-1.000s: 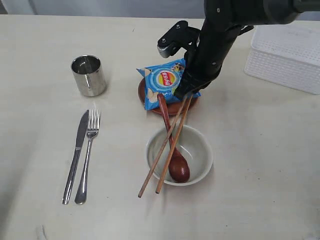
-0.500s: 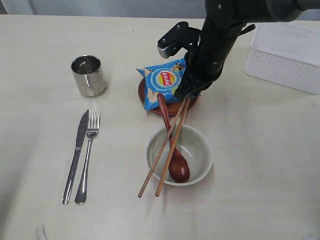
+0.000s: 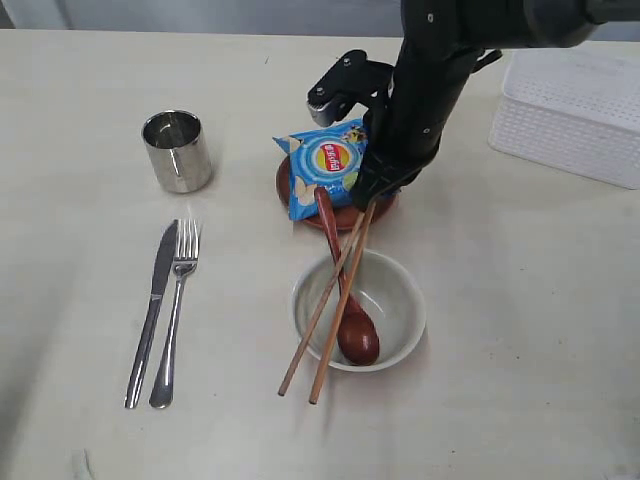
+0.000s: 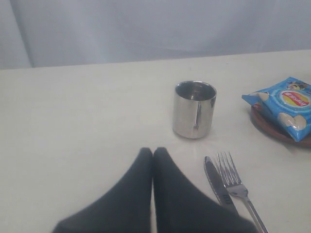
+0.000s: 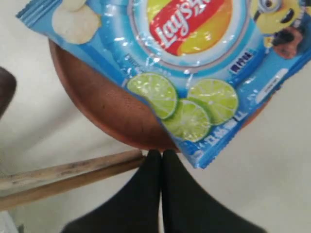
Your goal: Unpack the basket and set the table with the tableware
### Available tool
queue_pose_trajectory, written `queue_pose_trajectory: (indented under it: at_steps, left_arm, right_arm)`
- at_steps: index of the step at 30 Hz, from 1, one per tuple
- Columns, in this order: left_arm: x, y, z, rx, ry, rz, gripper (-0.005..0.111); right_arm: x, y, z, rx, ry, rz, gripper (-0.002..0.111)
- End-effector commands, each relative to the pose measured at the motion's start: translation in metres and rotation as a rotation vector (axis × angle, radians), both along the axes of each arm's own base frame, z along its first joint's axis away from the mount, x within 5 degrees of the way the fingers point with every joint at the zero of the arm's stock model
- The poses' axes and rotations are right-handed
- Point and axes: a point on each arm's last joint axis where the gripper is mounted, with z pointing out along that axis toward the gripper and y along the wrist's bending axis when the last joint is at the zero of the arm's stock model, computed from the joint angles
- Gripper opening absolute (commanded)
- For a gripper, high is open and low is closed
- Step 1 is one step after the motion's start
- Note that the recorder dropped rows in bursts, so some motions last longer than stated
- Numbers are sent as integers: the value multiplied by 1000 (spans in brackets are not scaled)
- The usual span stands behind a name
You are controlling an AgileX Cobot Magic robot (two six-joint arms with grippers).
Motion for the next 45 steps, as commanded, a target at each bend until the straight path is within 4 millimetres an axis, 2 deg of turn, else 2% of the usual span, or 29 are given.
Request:
queue_pose_trajectory:
  at_steps: [1,11,14,19,23,27,30,33,37,39,43,45]
  left_arm:
    - [0,0,0,-5,-6,2,0]
    - [0,0,0,-5,-6,2,0]
    - [0,0,0,-5,-6,2,0]
    - [0,0,0,-5,-6,2,0]
    - [0,0,0,-5,-6,2,0]
    - [0,0,0,-5,-6,2,0]
    - [0,0,0,-5,-6,2,0]
    - [0,0,0,-5,-6,2,0]
    - [0,0,0,-5,-6,2,0]
    - [0,0,0,-5,-6,2,0]
    - [0,0,0,-5,-6,2,0]
    - [0,0,0,-5,-6,2,0]
  right_arm:
    - [-2,1,5,-3,-2,23,0]
    - [0,-4,6,-59,-24,4,0]
    - [1,-7,14,-70,-56,-42,0]
    - [-4,-12,40,-37,-104,-88,0]
    - [-17,-18,64,-11,-83,-177,0]
    - [-40,-26,84,21,-22,-183,0]
    - [-60,-28,98,101,72,-258,2]
    - [-78,-30,108,144,176,-365,13]
    - [-97,-31,109,209,280,-507,41]
    - [-105,-32,103,225,344,-598,54]
    - [-116,-25,92,239,426,-706,57]
    - [-121,-13,89,257,408,-707,57]
